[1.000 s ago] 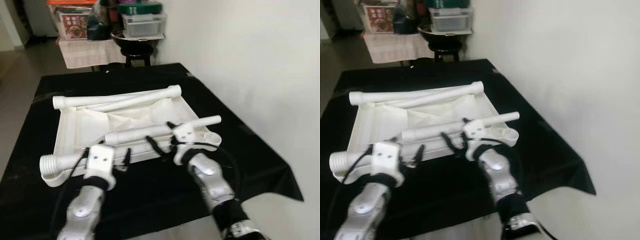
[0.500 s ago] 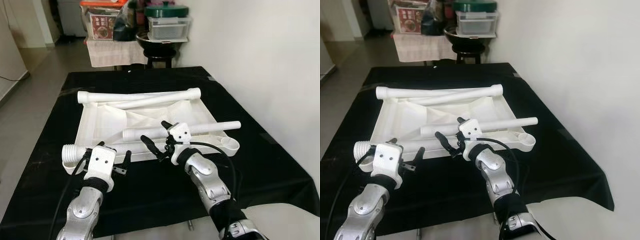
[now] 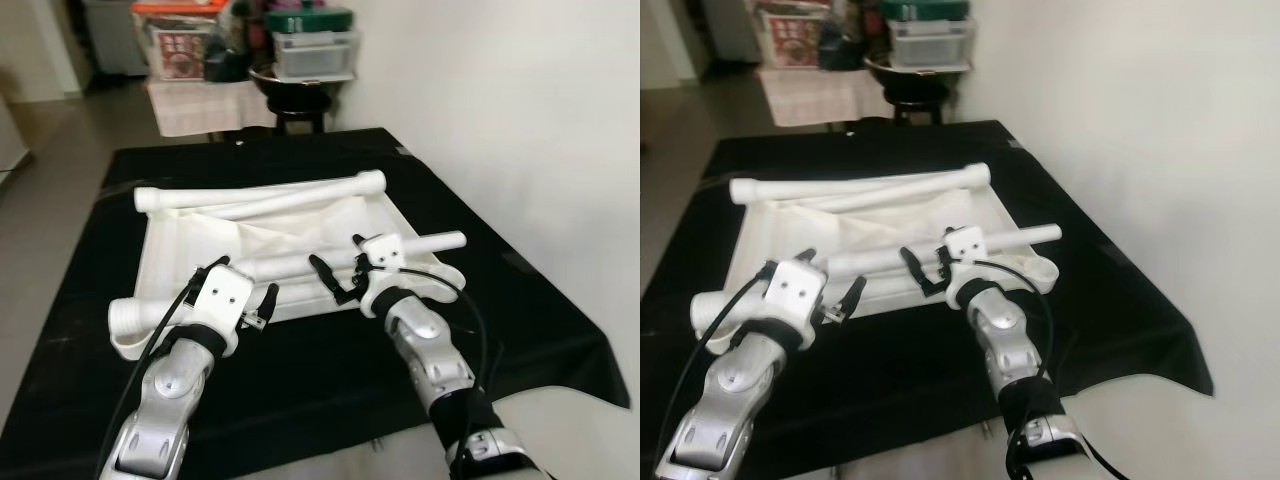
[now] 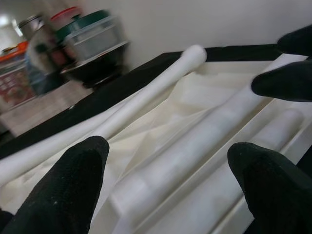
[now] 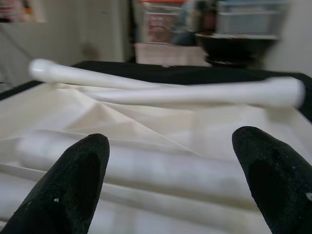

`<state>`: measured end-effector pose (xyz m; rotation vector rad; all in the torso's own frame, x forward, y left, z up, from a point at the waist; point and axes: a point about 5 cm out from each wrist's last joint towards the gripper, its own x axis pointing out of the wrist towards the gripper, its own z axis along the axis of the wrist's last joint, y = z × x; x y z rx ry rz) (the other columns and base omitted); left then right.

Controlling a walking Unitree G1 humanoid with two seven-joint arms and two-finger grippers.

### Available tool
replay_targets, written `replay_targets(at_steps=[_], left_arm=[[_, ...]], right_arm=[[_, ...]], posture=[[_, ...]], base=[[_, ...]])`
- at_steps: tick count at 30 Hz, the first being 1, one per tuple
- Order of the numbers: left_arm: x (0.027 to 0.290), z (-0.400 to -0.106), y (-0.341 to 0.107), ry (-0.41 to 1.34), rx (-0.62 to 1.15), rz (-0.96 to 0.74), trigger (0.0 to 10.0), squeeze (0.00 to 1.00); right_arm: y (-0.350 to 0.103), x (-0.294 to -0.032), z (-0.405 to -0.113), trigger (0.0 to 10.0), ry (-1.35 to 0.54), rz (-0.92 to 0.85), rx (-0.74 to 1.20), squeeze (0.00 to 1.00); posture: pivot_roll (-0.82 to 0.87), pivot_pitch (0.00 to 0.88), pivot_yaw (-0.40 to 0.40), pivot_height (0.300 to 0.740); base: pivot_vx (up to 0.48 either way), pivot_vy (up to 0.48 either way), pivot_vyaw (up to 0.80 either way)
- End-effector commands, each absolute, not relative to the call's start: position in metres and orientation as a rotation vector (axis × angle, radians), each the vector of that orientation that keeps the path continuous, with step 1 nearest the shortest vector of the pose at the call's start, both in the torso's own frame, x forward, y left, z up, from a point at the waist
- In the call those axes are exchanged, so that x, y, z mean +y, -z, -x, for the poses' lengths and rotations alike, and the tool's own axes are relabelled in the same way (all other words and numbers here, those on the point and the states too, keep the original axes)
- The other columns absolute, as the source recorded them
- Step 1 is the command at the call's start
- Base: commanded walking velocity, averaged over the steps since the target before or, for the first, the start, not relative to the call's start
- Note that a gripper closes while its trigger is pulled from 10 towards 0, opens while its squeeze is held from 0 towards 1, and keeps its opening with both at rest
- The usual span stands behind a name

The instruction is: Building children table

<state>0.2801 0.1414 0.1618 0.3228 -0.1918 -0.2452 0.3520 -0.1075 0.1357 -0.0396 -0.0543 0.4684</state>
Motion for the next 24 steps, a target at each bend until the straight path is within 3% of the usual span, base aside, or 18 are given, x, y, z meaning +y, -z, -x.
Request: replay_targets(at_steps=[1,10,24], left_arm=[[0.144,-0.285,-0.164,0.253,-0.202,-0.358,10.0,0.00],[0.150,-0.302,-0.191,0.308,-0.306,-0.449,10.0,0.00],[0.153,-0.324,-0.218,0.523,-0.295,-0.525,10.0,0.00]], right_arm=[[-0.135,-0.109,-0.352,10.0,-0.457,0.022,-0.049,0.00],[-0.135,-0.106,-0.351,10.0,-0.449,0.008,-0.049,0.00],[-0.136,-0.111,-0.351,10.0,-0.423,0.013,-0.043,0.00]], posture=[[-0.14,0.000,-0.031,0.740],[-0.15,0.000,-0.024,0.740],[-0.17,0.000,-0.014,0.740]], base=[[0.000,0.000,-0.80],[0.000,0.000,-0.80],[0.000,0.000,-0.80]])
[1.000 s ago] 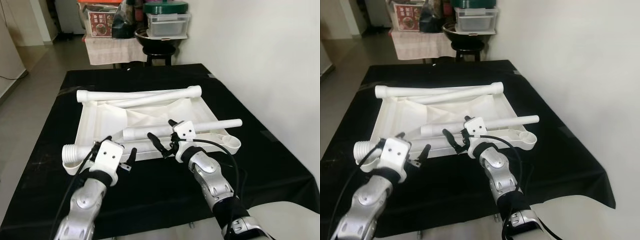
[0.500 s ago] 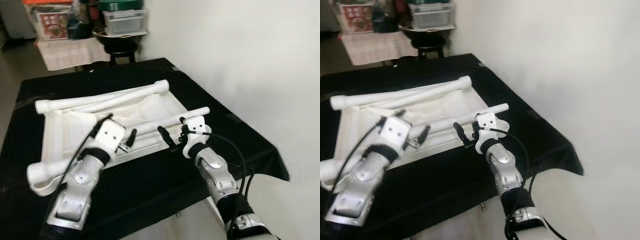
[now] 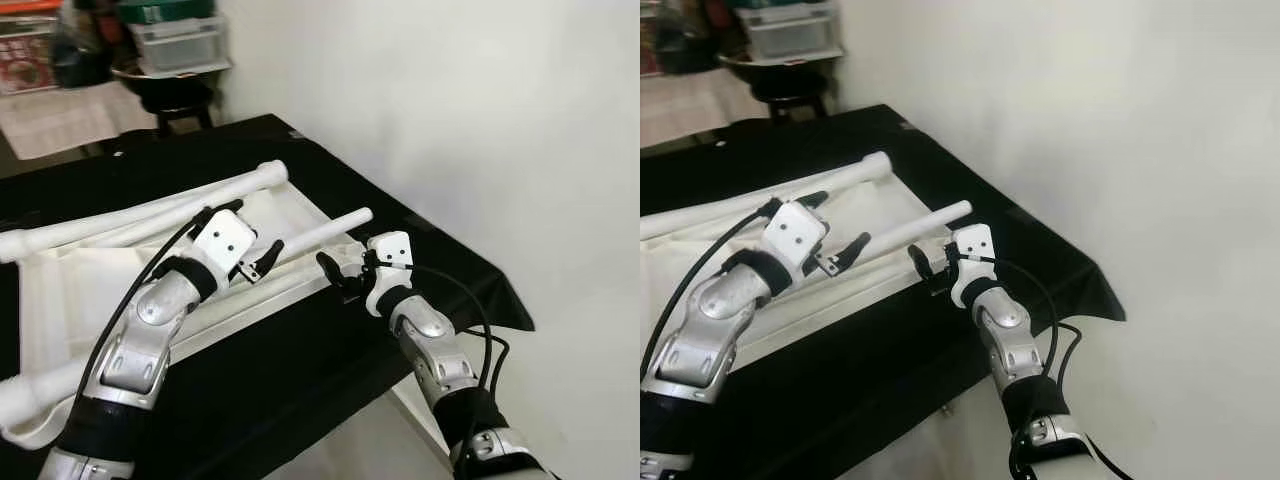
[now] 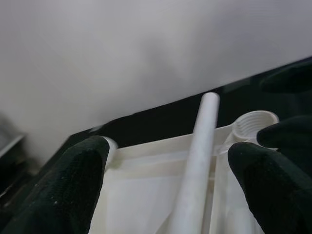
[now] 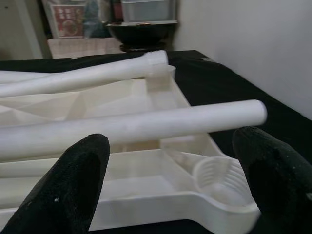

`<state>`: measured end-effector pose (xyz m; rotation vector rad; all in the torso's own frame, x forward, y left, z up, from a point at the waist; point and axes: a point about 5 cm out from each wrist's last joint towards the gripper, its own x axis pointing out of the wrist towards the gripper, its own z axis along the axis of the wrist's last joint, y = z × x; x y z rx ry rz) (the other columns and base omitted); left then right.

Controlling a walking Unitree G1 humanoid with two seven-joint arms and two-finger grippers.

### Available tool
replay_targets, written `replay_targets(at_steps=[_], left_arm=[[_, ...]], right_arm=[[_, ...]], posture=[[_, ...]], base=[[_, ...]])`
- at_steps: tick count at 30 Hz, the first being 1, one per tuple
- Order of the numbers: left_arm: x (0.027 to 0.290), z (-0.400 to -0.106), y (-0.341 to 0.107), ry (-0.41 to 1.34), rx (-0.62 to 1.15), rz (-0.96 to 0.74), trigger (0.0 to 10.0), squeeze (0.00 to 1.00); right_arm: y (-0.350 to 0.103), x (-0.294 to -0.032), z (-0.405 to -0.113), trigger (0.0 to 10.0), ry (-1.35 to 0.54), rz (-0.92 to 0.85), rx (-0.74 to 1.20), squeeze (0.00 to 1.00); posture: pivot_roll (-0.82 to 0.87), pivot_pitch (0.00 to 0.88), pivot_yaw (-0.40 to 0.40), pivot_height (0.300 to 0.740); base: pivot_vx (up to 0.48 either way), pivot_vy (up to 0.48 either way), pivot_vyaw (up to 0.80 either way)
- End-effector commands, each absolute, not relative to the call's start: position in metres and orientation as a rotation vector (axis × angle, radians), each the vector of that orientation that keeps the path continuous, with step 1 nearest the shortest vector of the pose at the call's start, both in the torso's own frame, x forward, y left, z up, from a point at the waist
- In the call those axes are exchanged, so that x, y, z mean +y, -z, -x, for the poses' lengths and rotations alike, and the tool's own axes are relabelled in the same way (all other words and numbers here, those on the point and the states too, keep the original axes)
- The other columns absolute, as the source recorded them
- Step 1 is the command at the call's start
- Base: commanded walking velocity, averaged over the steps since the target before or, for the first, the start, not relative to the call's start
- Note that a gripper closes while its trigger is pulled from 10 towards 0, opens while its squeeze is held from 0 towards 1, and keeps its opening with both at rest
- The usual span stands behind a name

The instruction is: Building children table

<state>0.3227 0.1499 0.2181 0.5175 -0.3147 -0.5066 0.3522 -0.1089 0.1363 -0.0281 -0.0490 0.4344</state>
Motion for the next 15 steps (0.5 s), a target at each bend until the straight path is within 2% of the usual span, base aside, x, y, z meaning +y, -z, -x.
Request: replay_targets(at_steps=[1,15], left_arm=[[0.154,-0.327,-0.221,0.527,-0.298,-0.534,10.0,0.00],[0.162,-0.342,-0.238,0.570,-0.280,-0.612,10.0,0.00]], right_arm=[[-0.136,-0.111,-0.351,10.0,-0.421,0.013,-0.042,0.00],[-0.135,-0.107,-0.348,10.0,-0.437,0.015,-0.037,0.00]], posture=[[-0.17,0.000,-0.014,0.740],[-0.17,0.000,-0.012,0.740]], base=[[0.000,0.000,-0.80],[0.000,0.000,-0.80]])
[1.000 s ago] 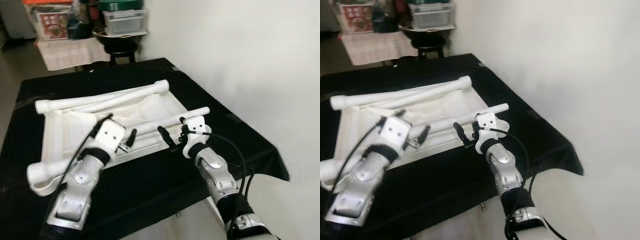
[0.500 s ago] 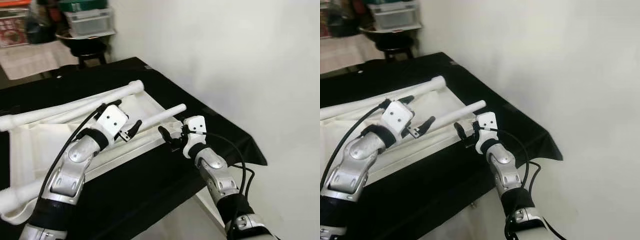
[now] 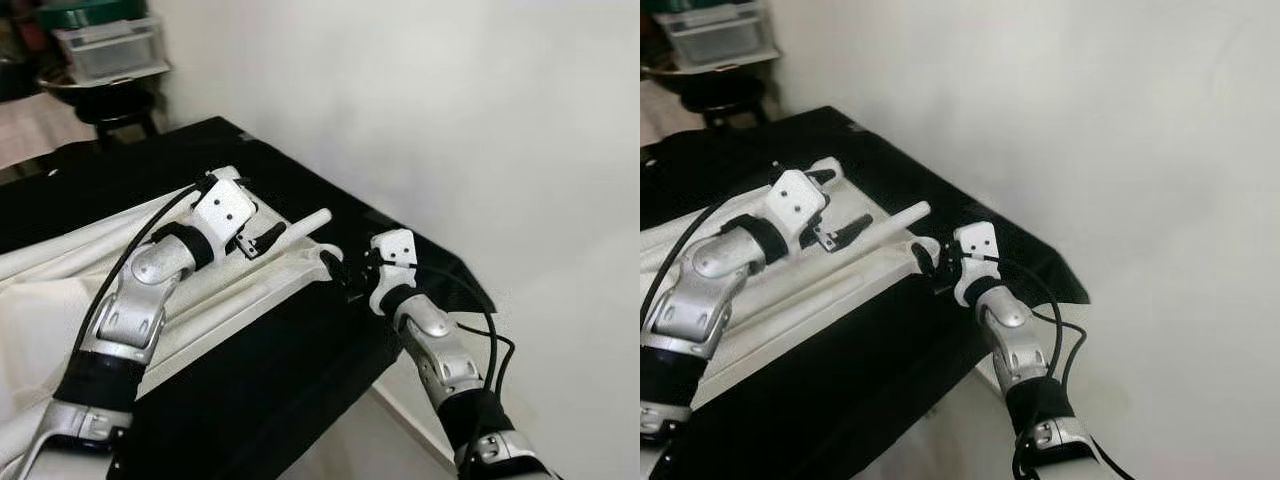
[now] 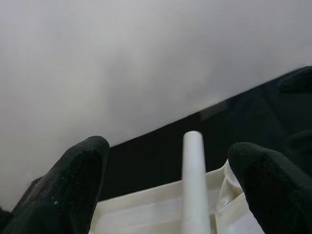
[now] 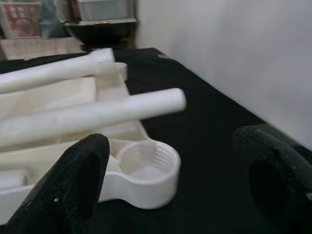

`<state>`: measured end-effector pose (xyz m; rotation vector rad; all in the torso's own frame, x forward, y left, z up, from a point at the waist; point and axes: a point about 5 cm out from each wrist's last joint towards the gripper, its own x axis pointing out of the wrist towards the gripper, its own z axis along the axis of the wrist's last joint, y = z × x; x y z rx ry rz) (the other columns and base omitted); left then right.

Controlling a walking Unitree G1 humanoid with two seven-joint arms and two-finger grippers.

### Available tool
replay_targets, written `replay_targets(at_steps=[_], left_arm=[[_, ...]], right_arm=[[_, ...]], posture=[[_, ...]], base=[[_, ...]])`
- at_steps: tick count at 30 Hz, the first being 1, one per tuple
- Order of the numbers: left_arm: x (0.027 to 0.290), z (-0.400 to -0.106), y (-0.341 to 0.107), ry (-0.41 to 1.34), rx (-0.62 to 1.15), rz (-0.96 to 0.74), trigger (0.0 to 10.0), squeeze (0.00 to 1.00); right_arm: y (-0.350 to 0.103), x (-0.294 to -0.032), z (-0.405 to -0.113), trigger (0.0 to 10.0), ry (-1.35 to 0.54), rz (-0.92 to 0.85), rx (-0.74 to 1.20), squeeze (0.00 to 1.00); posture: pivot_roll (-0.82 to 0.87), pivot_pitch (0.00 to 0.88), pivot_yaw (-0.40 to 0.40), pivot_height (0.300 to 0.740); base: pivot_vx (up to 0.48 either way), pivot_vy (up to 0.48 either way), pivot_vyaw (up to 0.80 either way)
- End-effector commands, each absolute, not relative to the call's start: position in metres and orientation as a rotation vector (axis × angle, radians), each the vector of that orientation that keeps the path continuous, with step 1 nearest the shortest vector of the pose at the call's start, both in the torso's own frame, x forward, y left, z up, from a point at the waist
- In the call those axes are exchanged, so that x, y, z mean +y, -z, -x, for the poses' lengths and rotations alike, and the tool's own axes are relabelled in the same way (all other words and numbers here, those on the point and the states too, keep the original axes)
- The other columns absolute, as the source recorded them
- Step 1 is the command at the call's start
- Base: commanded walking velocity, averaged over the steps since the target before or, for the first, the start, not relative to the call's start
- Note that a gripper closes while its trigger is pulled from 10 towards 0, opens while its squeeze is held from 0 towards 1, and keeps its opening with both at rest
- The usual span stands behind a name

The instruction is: Building children table

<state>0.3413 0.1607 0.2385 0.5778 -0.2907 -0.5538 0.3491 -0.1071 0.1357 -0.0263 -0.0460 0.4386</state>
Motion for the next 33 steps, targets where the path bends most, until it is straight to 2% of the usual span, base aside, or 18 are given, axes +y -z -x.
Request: replay_targets(at_steps=[1,11,20,23,28,33], left_arm=[[0.162,-0.343,-0.240,0.573,-0.281,-0.620,10.0,0.00],[0.160,-0.343,-0.250,0.609,-0.287,-0.644,10.0,0.00],[0.185,-0.355,-0.245,0.531,-0.174,-0.686,10.0,0.00],[0.199,-0.361,-0.245,0.492,-0.109,-0.720,10.0,0.00],[0.242,-0.375,-0.224,0.402,0.212,-0.872,10.0,0.00],[0.246,-0.379,-0.217,0.391,0.282,-0.838,10.0,0.00]], right_arm=[[-0.135,-0.107,-0.347,10.0,-0.438,0.014,-0.037,0.00],[-0.133,-0.102,-0.344,10.0,-0.459,0.020,-0.032,0.00],[-0.133,-0.100,-0.342,10.0,-0.470,0.043,-0.033,0.00],[-0.133,-0.100,-0.341,10.0,-0.471,0.055,-0.028,0.00],[-0.133,-0.101,-0.338,10.0,-0.479,0.113,-0.023,0.00],[-0.135,-0.104,-0.334,10.0,-0.484,0.119,-0.010,0.00]], posture=[[-0.17,0.000,-0.010,0.740],[-0.16,0.000,-0.017,0.740],[-0.16,0.000,-0.023,0.740],[-0.16,0.000,-0.019,0.740],[-0.17,0.000,-0.018,0.740],[-0.19,0.000,-0.020,0.740]], base=[[0.000,0.000,-0.80],[0.000,0.000,-0.80],[0.000,0.000,-0.09],[0.000,0.000,0.00],[0.000,0.000,0.00],[0.000,0.000,0.00]])
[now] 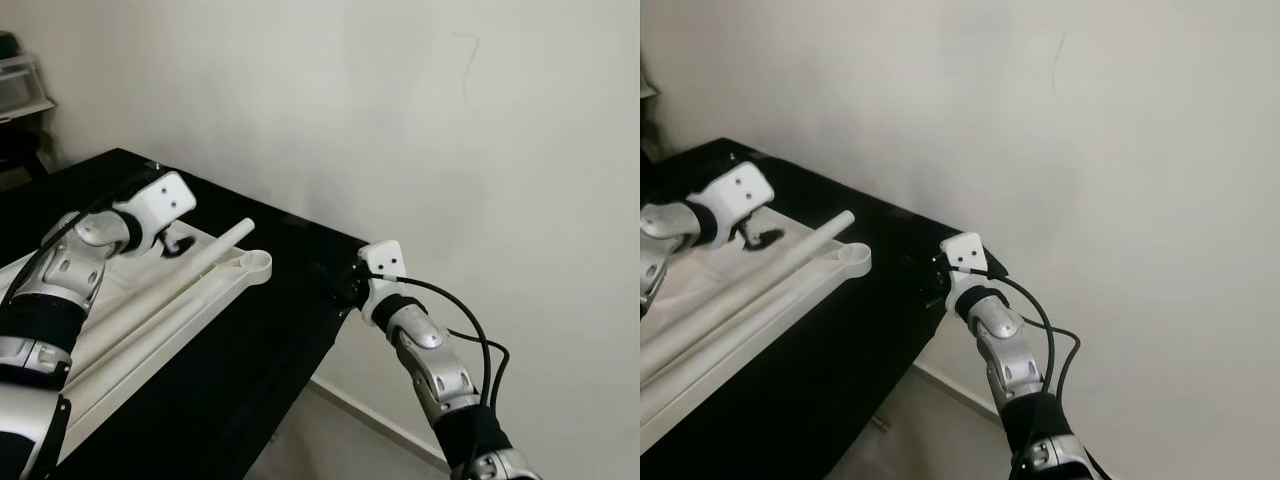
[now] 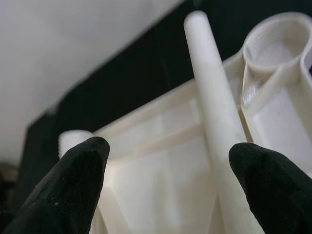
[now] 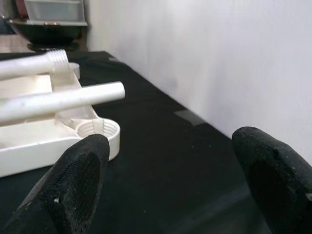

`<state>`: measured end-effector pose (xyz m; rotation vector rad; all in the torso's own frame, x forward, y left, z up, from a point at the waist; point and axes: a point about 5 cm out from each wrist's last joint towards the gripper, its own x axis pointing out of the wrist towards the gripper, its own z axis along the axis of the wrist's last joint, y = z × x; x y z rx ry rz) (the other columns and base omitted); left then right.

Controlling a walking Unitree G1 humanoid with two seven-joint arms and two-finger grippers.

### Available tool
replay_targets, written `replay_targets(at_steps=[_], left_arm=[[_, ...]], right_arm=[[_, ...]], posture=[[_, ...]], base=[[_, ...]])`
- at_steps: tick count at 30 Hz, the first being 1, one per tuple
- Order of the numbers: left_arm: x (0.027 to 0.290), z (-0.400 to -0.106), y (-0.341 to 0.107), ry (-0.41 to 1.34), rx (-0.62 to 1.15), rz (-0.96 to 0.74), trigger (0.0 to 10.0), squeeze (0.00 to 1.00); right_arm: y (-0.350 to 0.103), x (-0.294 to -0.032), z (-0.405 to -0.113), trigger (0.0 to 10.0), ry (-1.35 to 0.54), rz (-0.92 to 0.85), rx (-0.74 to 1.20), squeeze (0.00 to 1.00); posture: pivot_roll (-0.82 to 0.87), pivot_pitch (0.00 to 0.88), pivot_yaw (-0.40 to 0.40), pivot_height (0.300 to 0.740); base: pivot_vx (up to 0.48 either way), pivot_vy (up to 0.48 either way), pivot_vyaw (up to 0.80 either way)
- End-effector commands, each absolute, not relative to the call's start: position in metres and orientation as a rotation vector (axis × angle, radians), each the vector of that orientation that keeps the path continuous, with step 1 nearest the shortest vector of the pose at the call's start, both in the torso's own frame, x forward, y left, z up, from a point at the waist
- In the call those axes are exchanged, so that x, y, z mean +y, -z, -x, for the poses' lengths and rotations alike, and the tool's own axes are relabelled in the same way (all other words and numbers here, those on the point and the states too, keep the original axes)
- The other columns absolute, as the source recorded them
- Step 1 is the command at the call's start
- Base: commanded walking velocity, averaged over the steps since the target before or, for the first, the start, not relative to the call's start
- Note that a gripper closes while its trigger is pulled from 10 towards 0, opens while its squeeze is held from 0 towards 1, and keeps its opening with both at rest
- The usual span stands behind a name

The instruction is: Building children table

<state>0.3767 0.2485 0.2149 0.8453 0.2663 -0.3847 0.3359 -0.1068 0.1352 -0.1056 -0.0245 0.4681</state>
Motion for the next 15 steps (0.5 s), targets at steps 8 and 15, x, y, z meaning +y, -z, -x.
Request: replay_targets(at_steps=[8,15], left_arm=[[0.237,-0.383,-0.205,0.474,0.382,-0.892,10.0,0.00],[0.247,-0.383,-0.209,0.480,0.604,-0.978,10.0,0.00]], right_arm=[[-0.140,-0.109,-0.323,10.0,-0.506,0.153,0.018,0.00],[-0.145,-0.115,-0.320,10.0,-0.509,0.185,0.040,0.00]], posture=[[-0.22,0.062,-0.024,0.740],[-0.22,0.087,-0.027,0.740]], base=[[0.000,0.000,0.00],[0.000,0.000,0.00]])
